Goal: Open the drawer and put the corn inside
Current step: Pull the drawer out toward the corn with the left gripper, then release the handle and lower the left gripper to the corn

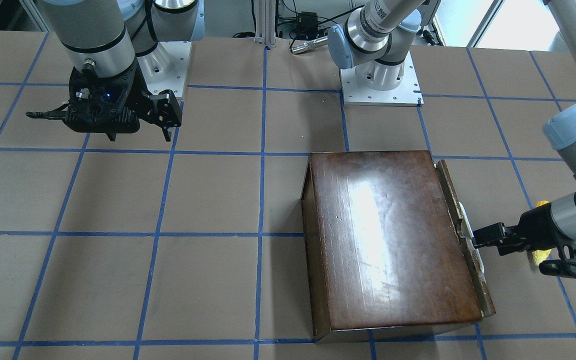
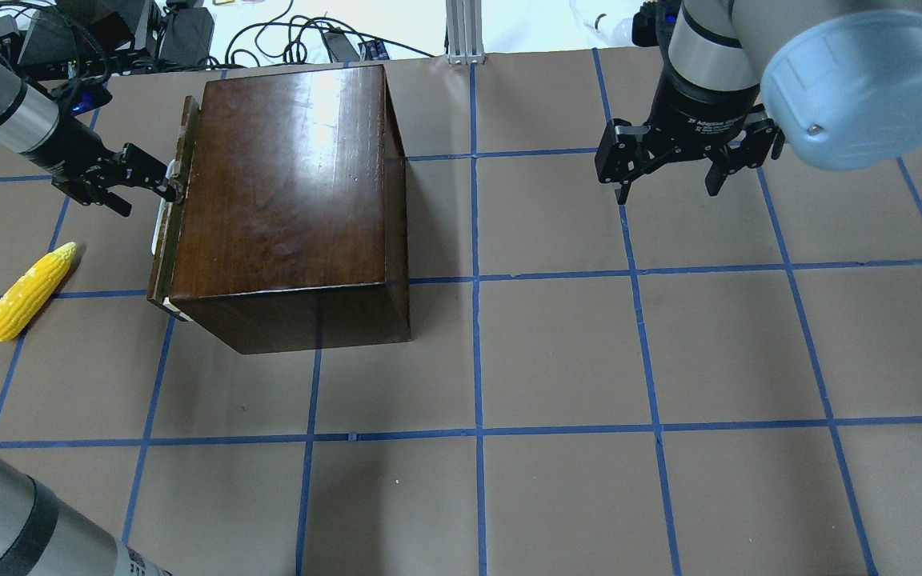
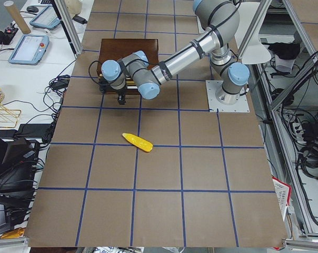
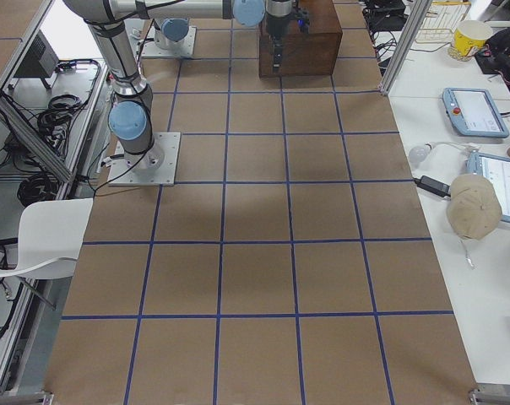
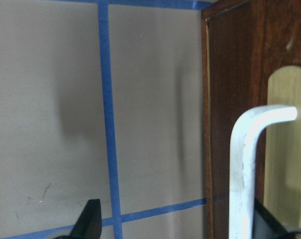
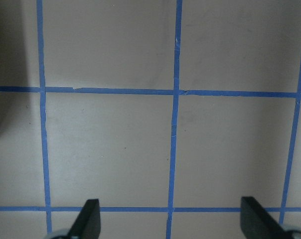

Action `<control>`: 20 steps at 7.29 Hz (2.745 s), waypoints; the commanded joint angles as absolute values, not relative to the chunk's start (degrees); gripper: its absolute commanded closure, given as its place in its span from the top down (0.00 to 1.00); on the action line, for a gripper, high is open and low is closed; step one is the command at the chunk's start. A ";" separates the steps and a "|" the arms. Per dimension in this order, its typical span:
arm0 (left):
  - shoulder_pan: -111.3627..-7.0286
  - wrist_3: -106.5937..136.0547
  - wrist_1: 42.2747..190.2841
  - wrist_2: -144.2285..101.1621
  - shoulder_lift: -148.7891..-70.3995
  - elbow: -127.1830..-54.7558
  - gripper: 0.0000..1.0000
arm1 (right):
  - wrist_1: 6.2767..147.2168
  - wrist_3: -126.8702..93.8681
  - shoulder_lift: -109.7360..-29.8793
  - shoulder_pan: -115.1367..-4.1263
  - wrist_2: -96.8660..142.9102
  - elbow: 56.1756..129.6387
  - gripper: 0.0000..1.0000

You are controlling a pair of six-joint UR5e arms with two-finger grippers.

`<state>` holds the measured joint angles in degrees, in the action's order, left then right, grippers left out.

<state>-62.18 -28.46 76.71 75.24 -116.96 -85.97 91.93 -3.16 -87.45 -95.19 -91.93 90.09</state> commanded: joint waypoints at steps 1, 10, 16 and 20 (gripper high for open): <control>-60.39 -28.56 76.64 75.32 -117.25 -85.78 1.00 | 91.93 -3.16 -87.45 -95.19 -91.93 90.09 1.00; -57.39 -30.94 76.11 76.38 -117.42 -85.43 1.00 | 91.93 -3.16 -87.45 -95.19 -91.93 90.09 1.00; -55.55 -31.73 76.03 76.46 -117.42 -84.64 1.00 | 91.93 -3.16 -87.45 -95.19 -91.93 90.09 1.00; -55.37 -33.82 76.11 81.79 -116.98 -82.54 1.00 | 91.93 -3.16 -87.45 -95.19 -91.93 90.09 1.00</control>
<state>-55.49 -32.13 76.11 78.87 -116.69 -83.70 91.93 -3.16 -87.45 -95.18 -91.93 90.09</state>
